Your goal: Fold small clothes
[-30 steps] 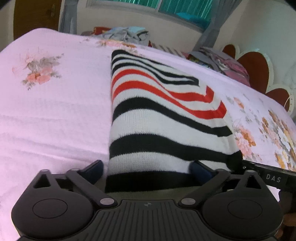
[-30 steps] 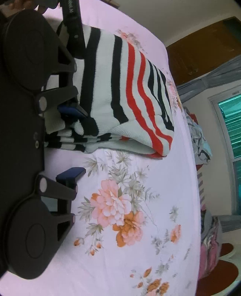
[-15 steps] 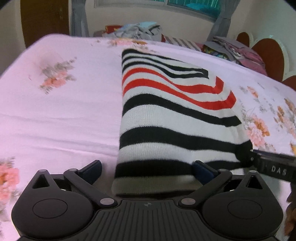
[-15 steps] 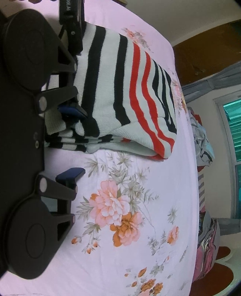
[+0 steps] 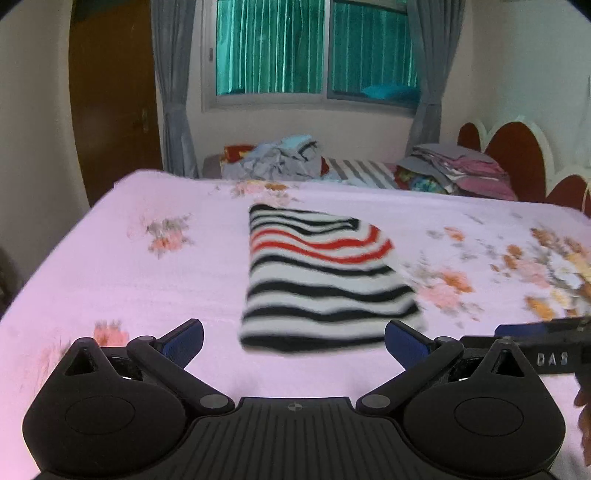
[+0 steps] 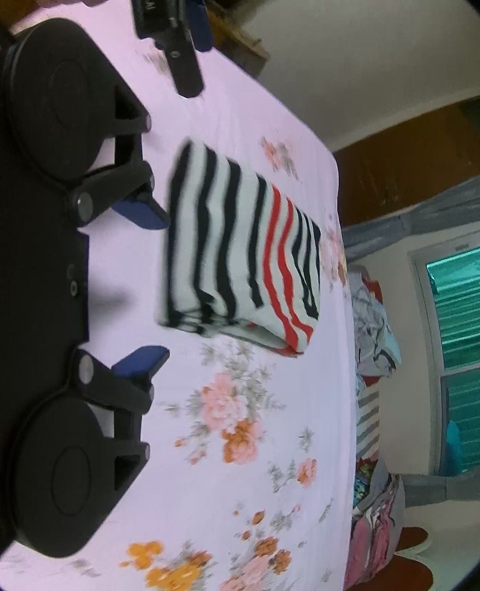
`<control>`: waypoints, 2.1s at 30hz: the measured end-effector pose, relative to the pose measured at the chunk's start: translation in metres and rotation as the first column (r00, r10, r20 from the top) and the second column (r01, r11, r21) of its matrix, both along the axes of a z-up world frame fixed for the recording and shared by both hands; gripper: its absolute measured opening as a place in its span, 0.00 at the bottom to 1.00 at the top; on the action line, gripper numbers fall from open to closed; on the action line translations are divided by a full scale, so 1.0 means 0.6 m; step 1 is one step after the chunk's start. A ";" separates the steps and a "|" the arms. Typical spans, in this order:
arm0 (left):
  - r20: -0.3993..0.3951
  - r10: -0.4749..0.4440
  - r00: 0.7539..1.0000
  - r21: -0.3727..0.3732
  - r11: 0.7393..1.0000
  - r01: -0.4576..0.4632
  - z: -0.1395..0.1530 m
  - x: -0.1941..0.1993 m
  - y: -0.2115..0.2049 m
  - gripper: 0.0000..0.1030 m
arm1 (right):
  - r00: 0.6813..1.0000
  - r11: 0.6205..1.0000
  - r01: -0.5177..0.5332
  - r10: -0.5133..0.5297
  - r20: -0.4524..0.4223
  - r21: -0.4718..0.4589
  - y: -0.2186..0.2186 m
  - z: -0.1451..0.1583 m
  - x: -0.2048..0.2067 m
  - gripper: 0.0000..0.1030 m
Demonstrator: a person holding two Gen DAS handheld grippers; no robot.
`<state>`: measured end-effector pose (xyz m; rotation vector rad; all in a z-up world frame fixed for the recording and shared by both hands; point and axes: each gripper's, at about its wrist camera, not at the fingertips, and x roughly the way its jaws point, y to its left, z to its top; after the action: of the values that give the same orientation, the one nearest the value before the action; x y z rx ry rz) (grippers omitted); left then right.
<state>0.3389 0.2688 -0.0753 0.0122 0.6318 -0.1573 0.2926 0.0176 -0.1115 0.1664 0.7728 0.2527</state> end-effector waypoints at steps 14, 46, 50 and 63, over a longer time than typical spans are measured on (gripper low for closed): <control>0.062 0.095 0.994 0.036 0.995 -0.097 0.096 -0.209 -0.008 1.00 | 0.983 0.999 -0.032 0.035 0.179 -0.019 -0.018 0.144 -0.257 0.99; 0.033 0.269 0.963 0.044 0.962 -0.270 0.148 -0.296 0.001 1.00 | 0.949 0.986 0.144 -0.114 0.293 -0.082 -0.004 0.206 -0.328 0.99; 0.026 0.270 0.963 0.043 0.962 -0.271 0.149 -0.293 0.004 1.00 | 0.948 0.987 0.138 -0.108 0.298 -0.082 -0.003 0.206 -0.323 0.99; 0.033 0.275 0.961 0.054 0.959 -0.277 0.153 -0.295 0.005 1.00 | 0.952 0.987 0.133 -0.101 0.290 -0.090 0.005 0.201 -0.315 0.99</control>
<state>0.1616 0.2720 0.0164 -0.0181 0.6063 0.1318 0.1038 0.0204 0.0092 0.0696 0.4859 0.1171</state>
